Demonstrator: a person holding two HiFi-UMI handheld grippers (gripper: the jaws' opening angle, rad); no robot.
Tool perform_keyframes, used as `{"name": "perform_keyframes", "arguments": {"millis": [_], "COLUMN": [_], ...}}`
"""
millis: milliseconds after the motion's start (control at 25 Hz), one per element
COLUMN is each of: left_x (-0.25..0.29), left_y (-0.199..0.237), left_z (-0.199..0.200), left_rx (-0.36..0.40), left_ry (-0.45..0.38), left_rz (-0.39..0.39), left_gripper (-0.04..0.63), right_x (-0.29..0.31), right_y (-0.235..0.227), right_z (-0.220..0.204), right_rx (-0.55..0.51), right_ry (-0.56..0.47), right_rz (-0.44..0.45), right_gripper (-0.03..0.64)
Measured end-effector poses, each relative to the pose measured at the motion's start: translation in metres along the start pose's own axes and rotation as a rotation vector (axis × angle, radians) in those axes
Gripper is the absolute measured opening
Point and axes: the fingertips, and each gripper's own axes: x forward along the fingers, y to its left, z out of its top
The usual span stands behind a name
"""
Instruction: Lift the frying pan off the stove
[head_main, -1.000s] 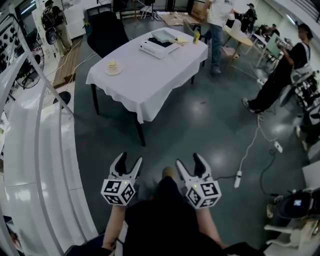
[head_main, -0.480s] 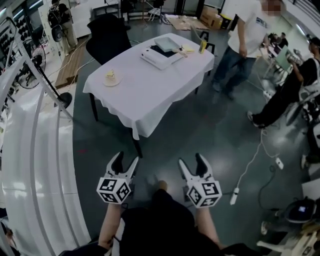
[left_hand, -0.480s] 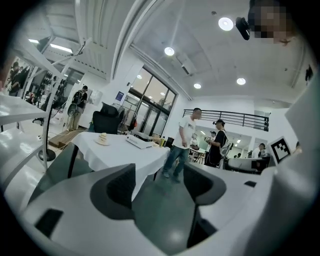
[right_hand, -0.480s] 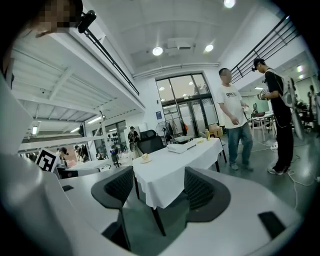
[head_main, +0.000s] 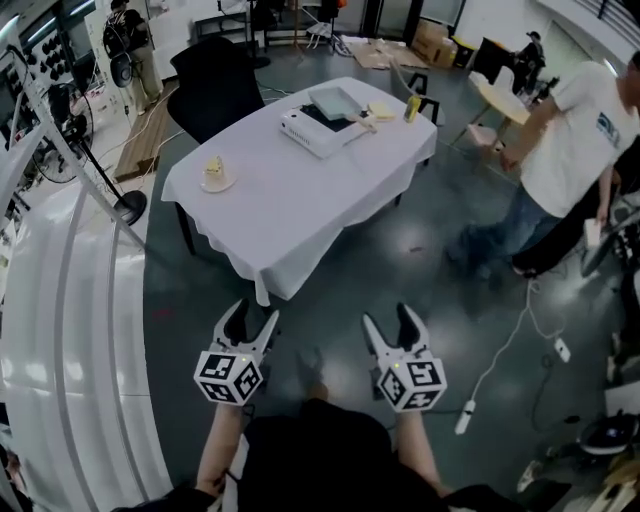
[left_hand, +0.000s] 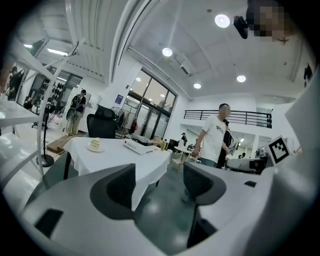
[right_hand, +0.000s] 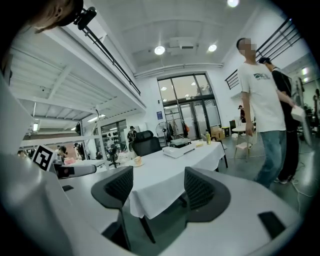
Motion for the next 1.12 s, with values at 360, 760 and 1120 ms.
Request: {"name": "perform_keyframes", "arguments": {"millis": [360,760,1120], "left_x": [0.055,0.072,0.133], "left_y": [-0.004,-0.014,-0.022], "left_z": [-0.004,-0.023,-0.004], "left_rx": [-0.002,-0.014,0.019], "left_ry": [-0.005,0.063,0.069], "left_rz": [0.012,0.007,-0.046], "left_gripper": [0.282,0.282,0.282], "right_x": [0.034,0.029,0.058], "right_y": [-0.039,-0.056,-0.087], "right_z": [0.003,-0.014,0.006], "right_rx": [-0.017,0.027,0.044], "right_ry": [0.004,0.036,0.012], "right_rz": [0.021,0.010,-0.017], "right_gripper": [0.295,0.295,0.295]}}
